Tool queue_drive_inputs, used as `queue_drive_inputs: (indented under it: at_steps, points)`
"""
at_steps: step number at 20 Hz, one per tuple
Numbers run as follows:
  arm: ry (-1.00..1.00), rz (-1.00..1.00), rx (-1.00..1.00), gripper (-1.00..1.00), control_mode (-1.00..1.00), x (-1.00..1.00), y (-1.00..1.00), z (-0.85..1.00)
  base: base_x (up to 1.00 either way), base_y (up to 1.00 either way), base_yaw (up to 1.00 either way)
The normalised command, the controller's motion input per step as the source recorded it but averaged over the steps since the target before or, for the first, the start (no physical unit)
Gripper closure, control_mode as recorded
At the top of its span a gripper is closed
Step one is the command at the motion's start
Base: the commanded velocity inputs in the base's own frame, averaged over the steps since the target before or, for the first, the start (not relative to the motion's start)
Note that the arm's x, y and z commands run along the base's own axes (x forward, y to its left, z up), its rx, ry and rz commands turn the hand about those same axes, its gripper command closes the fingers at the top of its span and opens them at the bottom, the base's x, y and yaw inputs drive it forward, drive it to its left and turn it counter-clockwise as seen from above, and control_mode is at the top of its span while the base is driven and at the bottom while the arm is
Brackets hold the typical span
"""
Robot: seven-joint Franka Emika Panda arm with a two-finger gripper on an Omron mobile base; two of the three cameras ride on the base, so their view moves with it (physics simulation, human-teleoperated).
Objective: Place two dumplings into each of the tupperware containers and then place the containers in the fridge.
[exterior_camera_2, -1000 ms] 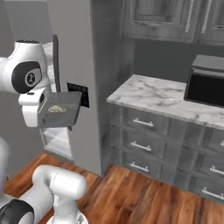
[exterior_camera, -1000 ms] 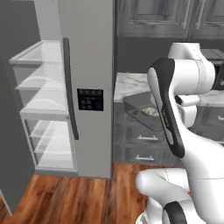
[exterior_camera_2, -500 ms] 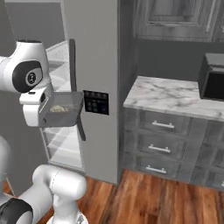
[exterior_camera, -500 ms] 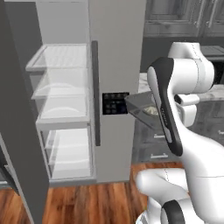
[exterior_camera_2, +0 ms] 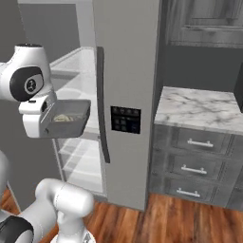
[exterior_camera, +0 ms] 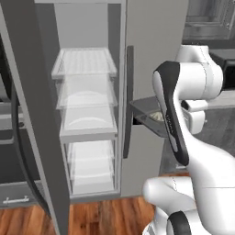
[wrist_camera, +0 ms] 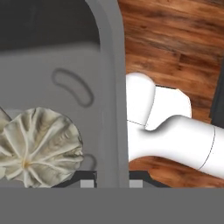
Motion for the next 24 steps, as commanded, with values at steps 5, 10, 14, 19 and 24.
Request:
queue_drive_inputs:
  at_steps: [5, 10, 14, 19, 24]
  points:
    - [0.0, 0.0, 0.0, 1.0, 1.0, 0.0, 0.0, 0.0, 0.48, 0.18, 0.02]
    - [0.0, 0.0, 0.0, 1.0, 1.0, 0.0, 0.0, 0.0, 0.07, 0.35, 0.07]
    - [0.0, 0.0, 0.0, 1.0, 1.0, 0.0, 0.0, 0.0, 0.28, 0.38, 0.06]
    - [0.0, 0.0, 0.0, 1.0, 1.0, 0.0, 0.0, 0.0, 0.57, 0.45, 0.0]
    - [0.0, 0.0, 0.0, 1.0, 1.0, 0.0, 0.0, 0.0, 0.72, 0.36, 0.0]
